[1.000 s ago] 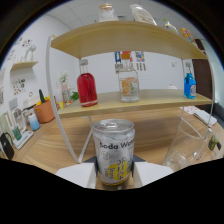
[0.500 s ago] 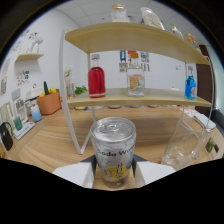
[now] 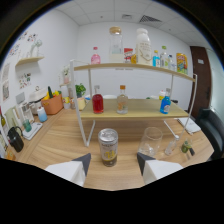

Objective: Make me a cup of Mojito.

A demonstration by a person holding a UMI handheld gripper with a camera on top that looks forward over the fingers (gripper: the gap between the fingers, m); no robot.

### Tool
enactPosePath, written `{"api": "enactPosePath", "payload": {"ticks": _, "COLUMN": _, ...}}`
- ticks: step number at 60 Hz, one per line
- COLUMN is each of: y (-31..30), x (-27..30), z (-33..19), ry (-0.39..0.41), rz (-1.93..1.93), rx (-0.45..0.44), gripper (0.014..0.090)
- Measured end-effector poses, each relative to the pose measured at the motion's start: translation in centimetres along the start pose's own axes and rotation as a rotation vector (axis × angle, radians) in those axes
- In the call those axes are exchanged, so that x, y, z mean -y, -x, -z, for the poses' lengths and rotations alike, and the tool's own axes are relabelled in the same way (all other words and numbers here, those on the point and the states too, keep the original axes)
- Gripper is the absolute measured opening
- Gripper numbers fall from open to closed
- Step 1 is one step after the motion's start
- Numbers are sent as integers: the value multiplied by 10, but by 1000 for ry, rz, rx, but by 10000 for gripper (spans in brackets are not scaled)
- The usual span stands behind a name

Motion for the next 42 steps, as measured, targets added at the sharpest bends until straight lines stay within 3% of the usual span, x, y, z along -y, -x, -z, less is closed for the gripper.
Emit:
{"api": "enactPosePath", "payload": {"ticks": 18, "y": -49, "x": -11, "z": 55, "ry": 56, "rz": 23, "rx": -29, "gripper": 858}}
{"api": "enactPosePath", "payload": {"ticks": 42, "y": -100, "x": -21, "z": 62, "ry": 102, "rz": 0, "rx": -6, "gripper": 857}}
